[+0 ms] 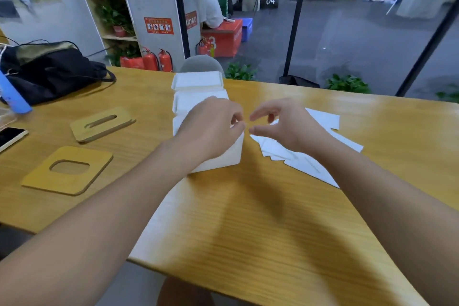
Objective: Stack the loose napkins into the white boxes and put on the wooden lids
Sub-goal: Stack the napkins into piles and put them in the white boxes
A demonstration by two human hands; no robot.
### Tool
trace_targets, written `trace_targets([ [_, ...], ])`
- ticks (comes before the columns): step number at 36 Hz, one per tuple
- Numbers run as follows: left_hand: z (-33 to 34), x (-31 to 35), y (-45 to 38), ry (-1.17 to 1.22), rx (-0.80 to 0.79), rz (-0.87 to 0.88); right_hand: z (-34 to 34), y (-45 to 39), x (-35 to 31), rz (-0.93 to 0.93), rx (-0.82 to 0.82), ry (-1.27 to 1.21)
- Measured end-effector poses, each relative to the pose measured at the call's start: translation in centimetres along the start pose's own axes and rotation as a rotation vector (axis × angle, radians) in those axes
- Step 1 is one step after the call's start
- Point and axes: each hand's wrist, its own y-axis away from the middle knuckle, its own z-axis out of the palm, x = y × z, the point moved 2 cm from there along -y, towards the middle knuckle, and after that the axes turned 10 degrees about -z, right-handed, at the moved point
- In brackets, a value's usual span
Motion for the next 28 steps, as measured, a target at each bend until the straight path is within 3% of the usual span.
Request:
trace_targets([
  [6,5.0,6.3,1.3,0.178,-0.109,0.133,-1.5,7.8,5.0,0.177,0.039,0.020],
  [12,11.5,8.9,1.7,0.277,-0.201,0.080,-2.0,12.9,9.3,0.325,0.138,0.131],
  [28,16.5,8.1,-1.6,0.327,-0.129,-0.013,-1.1,10.7,12.9,0.422,0.238,0.271],
])
